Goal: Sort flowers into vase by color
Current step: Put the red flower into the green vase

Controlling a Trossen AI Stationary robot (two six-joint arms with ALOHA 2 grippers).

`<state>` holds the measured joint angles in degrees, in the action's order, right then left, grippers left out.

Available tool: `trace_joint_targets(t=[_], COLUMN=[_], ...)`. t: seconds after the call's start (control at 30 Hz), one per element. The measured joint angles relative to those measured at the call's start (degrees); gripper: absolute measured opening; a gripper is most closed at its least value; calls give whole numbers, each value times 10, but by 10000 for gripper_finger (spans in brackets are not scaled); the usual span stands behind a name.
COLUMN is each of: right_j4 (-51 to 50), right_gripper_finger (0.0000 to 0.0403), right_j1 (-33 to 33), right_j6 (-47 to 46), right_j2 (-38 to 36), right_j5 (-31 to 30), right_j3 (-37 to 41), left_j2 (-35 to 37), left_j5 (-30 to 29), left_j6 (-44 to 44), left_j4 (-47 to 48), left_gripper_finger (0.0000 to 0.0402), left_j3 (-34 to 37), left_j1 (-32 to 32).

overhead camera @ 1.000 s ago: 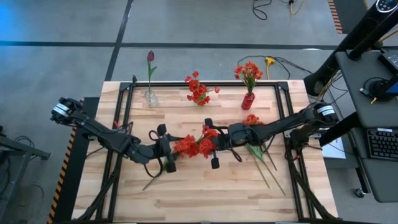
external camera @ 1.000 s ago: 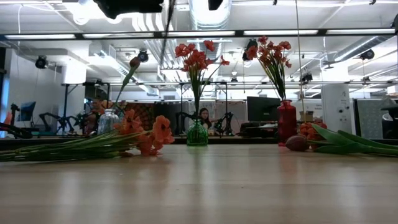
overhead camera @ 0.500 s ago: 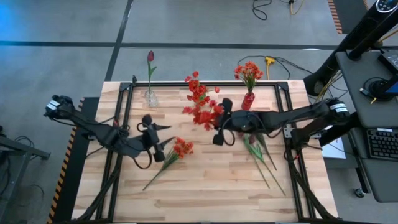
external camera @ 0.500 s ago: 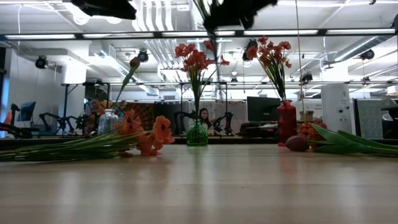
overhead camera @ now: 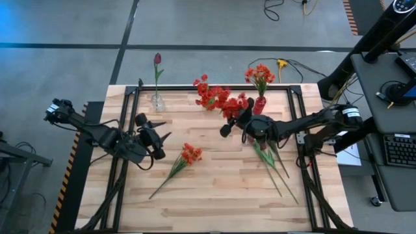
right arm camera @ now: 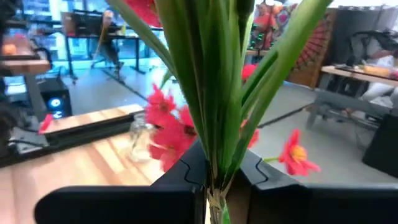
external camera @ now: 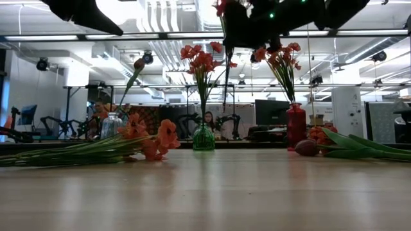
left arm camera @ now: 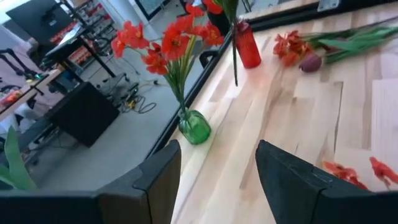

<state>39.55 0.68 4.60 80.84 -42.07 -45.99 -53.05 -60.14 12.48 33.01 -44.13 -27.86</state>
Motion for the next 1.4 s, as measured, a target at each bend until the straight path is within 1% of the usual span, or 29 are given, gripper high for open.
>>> trace_joint_targets(t=[0.17, 0.27, 0.43, 0.57, 0.67, 1.03, 1.3, 1.4], right_j4=[58, 84, 171, 264, 307, 364, 397, 396], right_gripper_finger=[22, 22, 22, 22, 22, 22, 22, 22], right_j1=[-26, -40, -52, -60, -66, -93, -113, -121], right_j6=[9, 10, 46, 86, 96, 89, 89, 85], right_j2=[16, 26, 62, 98, 121, 162, 186, 188], right_j5=[4, 25, 35, 44, 51, 51, 67, 86], right_j3=[4, 11, 17, 17, 17, 16, 13, 12], left_j2=[-13, -23, -42, -53, -55, -53, -54, -54], left_j5=[0, -4, -9, -9, -9, -10, -8, 7], left_j6=[-3, -4, -4, -4, -4, -10, -10, -10], left_j4=[1, 0, -5, -9, -9, -8, -7, -9], left_gripper_finger=[190, 190, 190, 190, 190, 190, 190, 190], left_j3=[0, 0, 0, 0, 0, 0, 0, 0], left_j1=[0, 0, 0, 3, 8, 14, 14, 15])
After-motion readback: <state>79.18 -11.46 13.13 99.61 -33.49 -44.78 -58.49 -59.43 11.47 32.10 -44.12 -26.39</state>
